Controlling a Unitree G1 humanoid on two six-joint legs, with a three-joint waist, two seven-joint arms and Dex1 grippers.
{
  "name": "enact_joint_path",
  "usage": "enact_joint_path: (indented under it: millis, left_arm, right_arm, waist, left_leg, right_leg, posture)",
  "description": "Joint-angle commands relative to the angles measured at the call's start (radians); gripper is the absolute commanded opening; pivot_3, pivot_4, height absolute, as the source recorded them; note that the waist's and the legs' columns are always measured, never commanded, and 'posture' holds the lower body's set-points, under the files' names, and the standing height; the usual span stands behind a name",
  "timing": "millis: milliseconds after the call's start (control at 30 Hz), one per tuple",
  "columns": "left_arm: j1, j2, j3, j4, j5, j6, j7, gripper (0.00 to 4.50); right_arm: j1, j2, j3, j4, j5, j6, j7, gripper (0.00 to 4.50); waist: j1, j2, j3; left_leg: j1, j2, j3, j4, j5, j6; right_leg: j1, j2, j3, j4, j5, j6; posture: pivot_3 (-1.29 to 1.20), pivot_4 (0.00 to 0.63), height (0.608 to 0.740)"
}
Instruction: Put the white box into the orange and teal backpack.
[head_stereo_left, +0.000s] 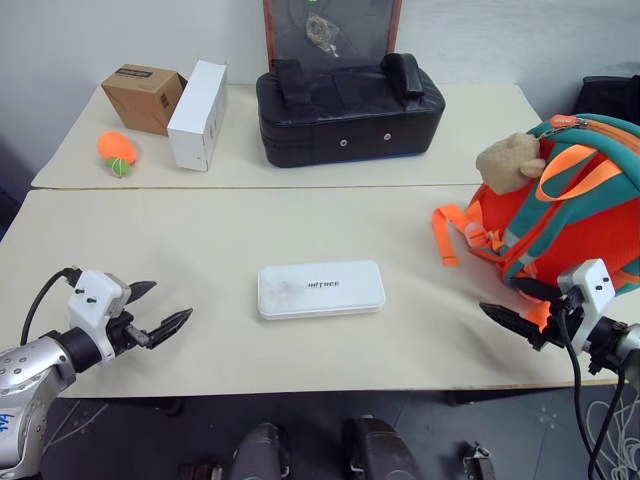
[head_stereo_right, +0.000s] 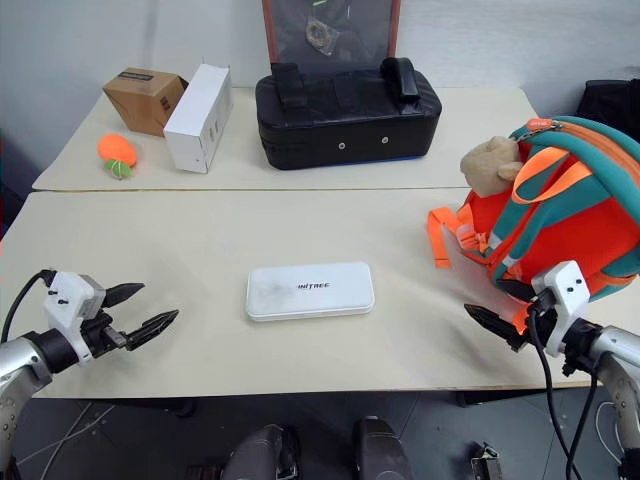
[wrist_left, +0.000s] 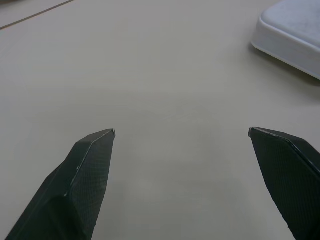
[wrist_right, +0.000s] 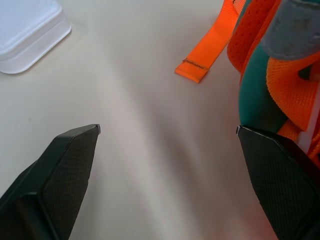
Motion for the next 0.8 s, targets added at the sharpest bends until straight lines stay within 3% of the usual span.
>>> enact_joint_path:
  millis: [33, 700, 800]
  left_arm:
    - [0.008, 0.012, 0.033, -0.035, -0.007, -0.013, -0.002, 4.50]
    - [-0.003, 0.014, 0.030, -0.045, -0.022, 0.027, -0.001, 4.50]
    - [0.002, 0.011, 0.031, -0.054, -0.042, 0.033, -0.018, 3.87]
  right_arm:
    - [-0.003, -0.001, -0.015, 0.000, -0.007, -0.021, 0.003, 4.49]
    - [-0.032, 0.013, -0.004, 0.013, -0.014, -0.041, 0.011, 4.49]
    - [-0.029, 0.014, -0.010, -0.002, 0.003, -0.041, 0.026, 3.85]
  waist:
    - [0.000, 0.000, 0.000]
    - [0.000, 0.000, 0.000]
    - [0.000, 0.000, 0.000]
  left_leg:
    - [0.000, 0.000, 0.000, 0.000, 0.000, 0.000]
    - [0.000, 0.000, 0.000, 0.001, 0.001, -0.001]
    - [0.000, 0.000, 0.000, 0.001, 0.001, 0.000]
  right_leg:
    - [0.000, 0.000, 0.000, 0.000, 0.000, 0.000]
    - [0.000, 0.000, 0.000, 0.001, 0.000, 0.000]
    - [0.000, 0.000, 0.000, 0.001, 0.000, 0.000]
  posture:
    - [0.00, 0.150, 0.740]
    - [0.00, 0.150, 0.740]
    - [0.00, 0.150, 0.740]
